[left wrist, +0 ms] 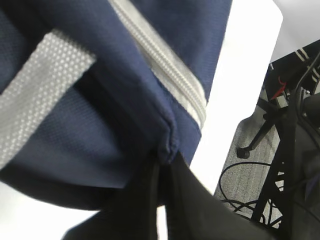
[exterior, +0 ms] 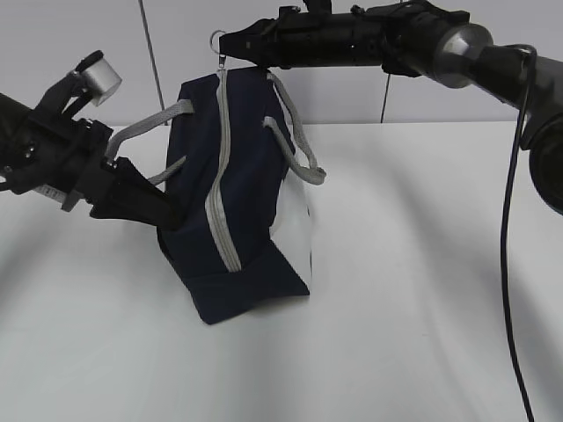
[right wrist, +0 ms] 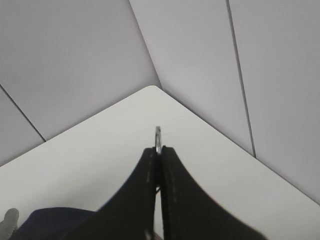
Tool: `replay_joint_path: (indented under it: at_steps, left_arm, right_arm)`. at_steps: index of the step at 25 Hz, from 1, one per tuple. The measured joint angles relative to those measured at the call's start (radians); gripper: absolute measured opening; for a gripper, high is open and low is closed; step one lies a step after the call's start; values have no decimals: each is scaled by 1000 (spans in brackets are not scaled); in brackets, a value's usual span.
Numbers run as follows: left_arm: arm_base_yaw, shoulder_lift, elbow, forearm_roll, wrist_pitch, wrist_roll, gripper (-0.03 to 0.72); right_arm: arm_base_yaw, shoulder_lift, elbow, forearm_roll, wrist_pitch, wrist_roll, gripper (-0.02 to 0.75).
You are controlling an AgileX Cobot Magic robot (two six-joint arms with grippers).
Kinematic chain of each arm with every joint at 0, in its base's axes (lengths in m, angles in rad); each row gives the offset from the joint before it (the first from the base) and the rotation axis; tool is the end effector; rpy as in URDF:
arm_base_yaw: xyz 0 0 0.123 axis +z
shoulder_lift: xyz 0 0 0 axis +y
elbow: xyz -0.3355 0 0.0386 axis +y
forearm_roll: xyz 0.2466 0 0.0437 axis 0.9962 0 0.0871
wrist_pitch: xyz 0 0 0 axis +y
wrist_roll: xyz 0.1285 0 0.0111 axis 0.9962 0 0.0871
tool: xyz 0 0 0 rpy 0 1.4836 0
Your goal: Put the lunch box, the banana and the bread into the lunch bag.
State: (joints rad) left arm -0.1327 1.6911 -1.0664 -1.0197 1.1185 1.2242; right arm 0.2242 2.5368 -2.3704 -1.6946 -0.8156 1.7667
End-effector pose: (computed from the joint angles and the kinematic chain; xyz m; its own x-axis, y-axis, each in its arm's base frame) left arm 0.3055 -0.1405 0.2617 -0.6578 0.4571 -0.5986 0.7525 0.4323 -0.4968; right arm 0.5991 0.2321 0.2657 -0.2166 -0.0378 -0.9755 -0.8393 0.5176 0.1663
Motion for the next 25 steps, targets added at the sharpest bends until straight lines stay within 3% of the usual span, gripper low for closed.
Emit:
replay_joint_path:
  at_steps: [17,25]
  left_arm:
    - [0,-7,-1,31,5,-4,2]
    - [0,-7,0,-42,37,-4,22]
  right_arm:
    - [-4,29,-15,-26,-4,76,-16]
    - [-22,32,-78,-116,-102,221,-16]
